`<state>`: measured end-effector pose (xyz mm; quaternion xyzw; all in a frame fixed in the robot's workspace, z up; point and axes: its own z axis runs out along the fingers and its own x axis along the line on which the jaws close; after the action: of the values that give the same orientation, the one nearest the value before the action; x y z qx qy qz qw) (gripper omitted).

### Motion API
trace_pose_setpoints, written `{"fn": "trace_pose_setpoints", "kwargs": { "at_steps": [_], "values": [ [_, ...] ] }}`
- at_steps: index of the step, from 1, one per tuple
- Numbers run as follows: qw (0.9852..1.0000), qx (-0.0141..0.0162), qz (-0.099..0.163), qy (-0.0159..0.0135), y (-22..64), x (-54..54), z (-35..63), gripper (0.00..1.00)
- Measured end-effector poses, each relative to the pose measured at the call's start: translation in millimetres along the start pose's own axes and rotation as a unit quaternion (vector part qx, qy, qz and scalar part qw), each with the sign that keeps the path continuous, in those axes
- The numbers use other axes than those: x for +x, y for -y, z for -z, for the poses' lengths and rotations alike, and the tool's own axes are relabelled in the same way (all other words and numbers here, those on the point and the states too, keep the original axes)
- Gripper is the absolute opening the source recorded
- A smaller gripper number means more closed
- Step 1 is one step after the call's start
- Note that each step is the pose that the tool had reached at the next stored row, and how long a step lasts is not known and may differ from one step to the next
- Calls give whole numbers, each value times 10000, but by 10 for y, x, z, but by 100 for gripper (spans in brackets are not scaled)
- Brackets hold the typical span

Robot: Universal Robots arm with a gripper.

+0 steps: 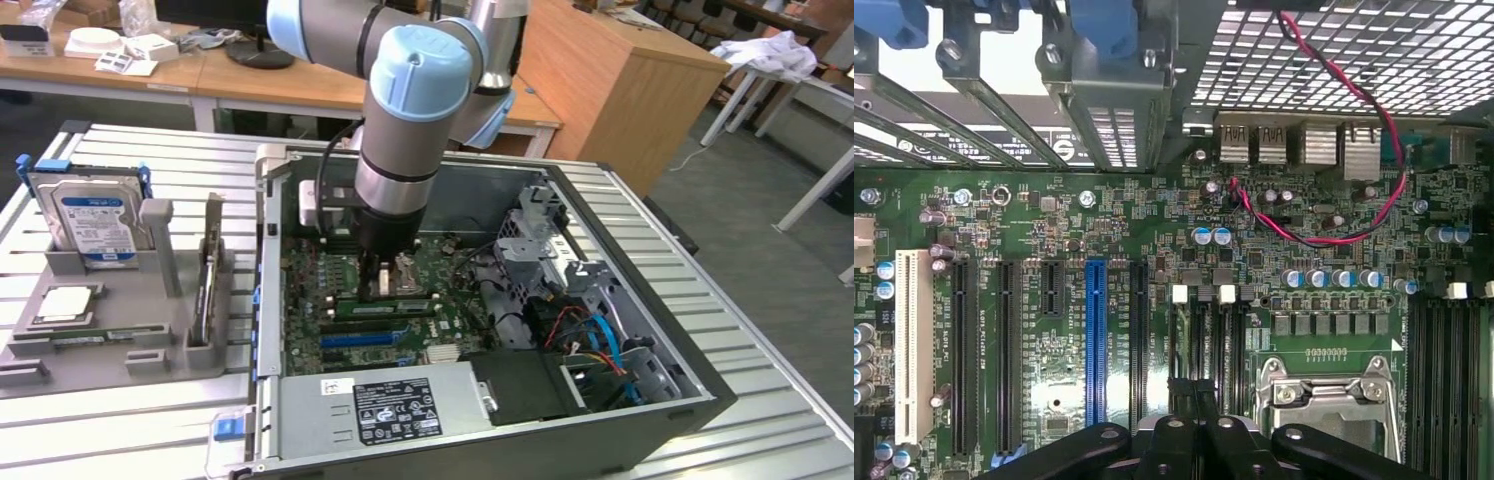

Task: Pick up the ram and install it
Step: 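Press down the ram until it locks into place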

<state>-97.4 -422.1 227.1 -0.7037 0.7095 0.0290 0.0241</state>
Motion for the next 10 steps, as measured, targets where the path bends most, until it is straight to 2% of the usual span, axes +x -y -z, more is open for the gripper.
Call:
{"fn": "trace_pose_setpoints", "kwargs": {
  "at_steps": [10],
  "values": [
    [10000, 0, 0, 1, 0, 1, -13, 11]
  ]
}}
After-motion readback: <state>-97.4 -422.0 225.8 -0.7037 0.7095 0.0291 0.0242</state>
